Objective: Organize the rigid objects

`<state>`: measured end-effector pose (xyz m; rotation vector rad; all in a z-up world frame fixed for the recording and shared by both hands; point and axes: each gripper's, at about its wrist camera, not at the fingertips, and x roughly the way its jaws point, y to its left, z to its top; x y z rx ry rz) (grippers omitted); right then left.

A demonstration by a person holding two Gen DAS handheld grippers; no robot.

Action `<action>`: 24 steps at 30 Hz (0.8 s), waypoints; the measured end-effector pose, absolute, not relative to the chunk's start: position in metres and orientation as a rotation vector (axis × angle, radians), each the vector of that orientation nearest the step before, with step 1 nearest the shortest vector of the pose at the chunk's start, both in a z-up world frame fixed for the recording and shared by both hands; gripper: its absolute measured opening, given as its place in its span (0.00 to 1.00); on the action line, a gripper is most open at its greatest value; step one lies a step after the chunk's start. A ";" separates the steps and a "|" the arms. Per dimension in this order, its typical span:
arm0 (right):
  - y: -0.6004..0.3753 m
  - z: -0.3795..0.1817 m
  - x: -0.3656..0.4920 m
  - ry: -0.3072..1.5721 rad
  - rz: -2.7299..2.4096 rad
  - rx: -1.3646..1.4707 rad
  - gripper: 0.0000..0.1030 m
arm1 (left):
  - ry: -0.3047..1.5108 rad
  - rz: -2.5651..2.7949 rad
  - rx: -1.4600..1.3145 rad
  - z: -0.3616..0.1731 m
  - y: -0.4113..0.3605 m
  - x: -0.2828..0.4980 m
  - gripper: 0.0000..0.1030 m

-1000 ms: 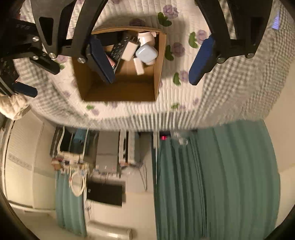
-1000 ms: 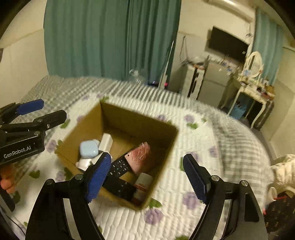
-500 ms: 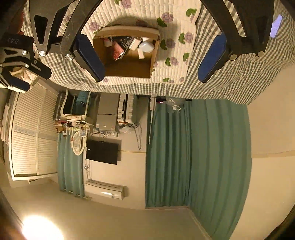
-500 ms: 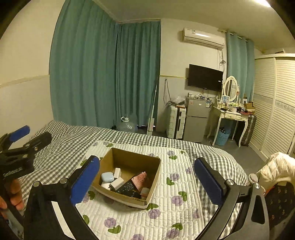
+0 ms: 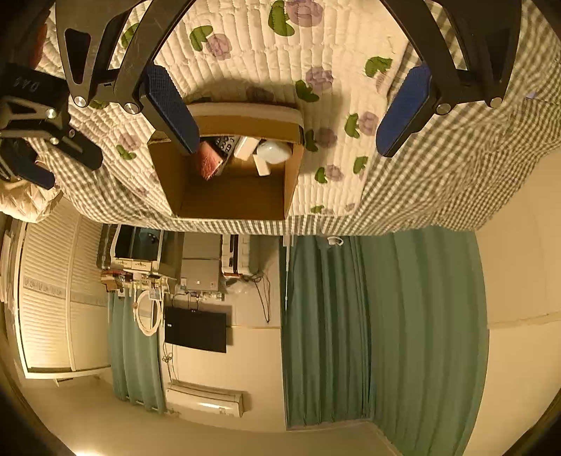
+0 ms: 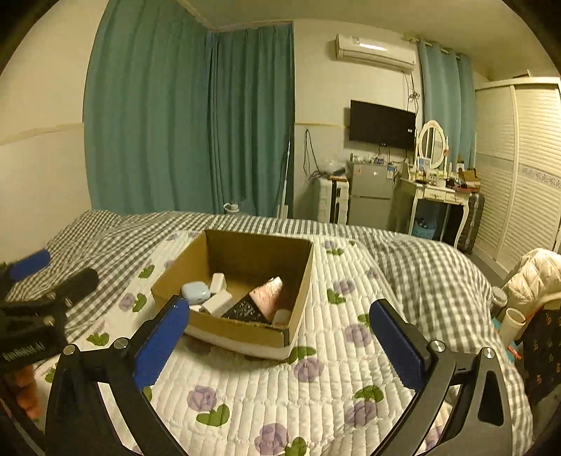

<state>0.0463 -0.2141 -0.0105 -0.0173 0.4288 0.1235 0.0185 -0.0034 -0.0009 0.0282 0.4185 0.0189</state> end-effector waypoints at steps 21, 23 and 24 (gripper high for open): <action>-0.214 -0.027 0.053 0.450 0.112 -0.020 1.00 | 0.444 -0.007 0.026 -0.015 -0.004 0.023 1.00; -0.212 -0.027 0.053 0.451 0.110 -0.026 1.00 | 0.446 -0.005 0.020 -0.015 -0.002 0.023 1.00; -0.211 -0.028 0.053 0.451 0.110 -0.028 1.00 | 0.448 -0.003 0.018 -0.016 -0.001 0.023 1.00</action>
